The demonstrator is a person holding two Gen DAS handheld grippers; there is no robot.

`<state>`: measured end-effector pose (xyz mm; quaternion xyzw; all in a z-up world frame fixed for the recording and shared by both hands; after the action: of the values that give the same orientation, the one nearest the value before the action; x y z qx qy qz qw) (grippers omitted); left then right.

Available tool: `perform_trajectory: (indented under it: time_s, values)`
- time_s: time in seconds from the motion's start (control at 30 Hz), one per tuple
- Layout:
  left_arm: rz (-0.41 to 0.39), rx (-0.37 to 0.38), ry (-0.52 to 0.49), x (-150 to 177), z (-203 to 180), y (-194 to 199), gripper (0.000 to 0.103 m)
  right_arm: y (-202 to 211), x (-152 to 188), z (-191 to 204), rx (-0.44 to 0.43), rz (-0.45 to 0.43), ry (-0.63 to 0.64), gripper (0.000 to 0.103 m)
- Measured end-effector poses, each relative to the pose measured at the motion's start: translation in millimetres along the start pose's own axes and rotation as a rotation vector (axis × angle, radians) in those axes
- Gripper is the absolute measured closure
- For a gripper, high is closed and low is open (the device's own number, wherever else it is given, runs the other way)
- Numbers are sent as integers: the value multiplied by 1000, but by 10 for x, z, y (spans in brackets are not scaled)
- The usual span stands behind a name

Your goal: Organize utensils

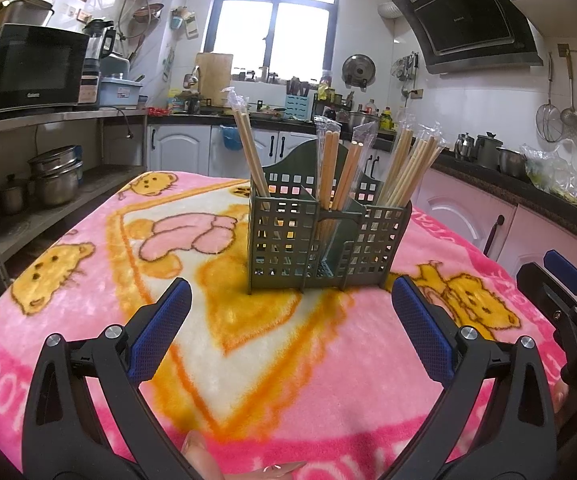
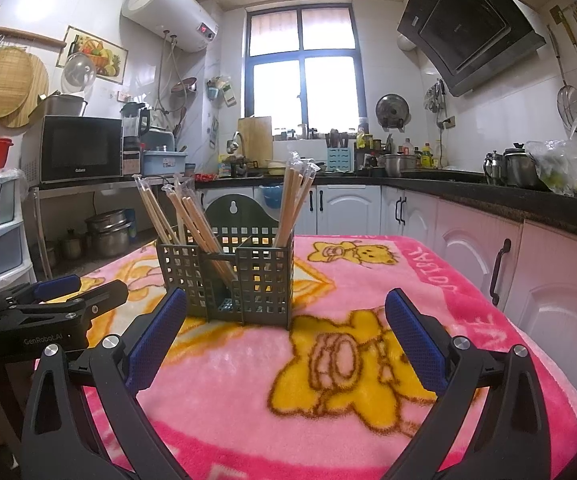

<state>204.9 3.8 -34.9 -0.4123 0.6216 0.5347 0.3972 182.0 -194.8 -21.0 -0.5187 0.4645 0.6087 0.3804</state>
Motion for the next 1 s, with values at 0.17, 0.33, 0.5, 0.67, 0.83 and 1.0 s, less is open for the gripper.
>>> perform_trajectory:
  time_s: [0.17,0.33,0.5,0.67,0.83,1.0]
  values:
    - [-1,1,0,2,3,2,11,12,-6,-4,1,-2,-1,6]
    - [-1,1,0,1,5,3,11,20,-17,0,1,-3,-1,6]
    - [0,1,1,2,5,1,11,16,-8,-7,2,-2,-3,6]
    - [0,2,1,3,4,0,11,16,-7,-10,2,-2,-2,6]
    - [6,-2,14,-4,13,1,11,19,-11,-7,1,-2,-2,6]
    - [22,-19,32,10,36,-34,11,14,-3,-7,0,-1,-2,6]
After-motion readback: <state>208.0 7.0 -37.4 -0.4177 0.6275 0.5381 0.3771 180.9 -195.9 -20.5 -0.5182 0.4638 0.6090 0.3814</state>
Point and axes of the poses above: each gripper's, at about its wrist camera, not at the fingertips, and y roughly against the way its jaws point, z to its left, x to its underside, the point moved 9 cm from there along -y, roughly the way its jaws point, and after that the axes turned 1 degree about -z, right-handed, at the moved point
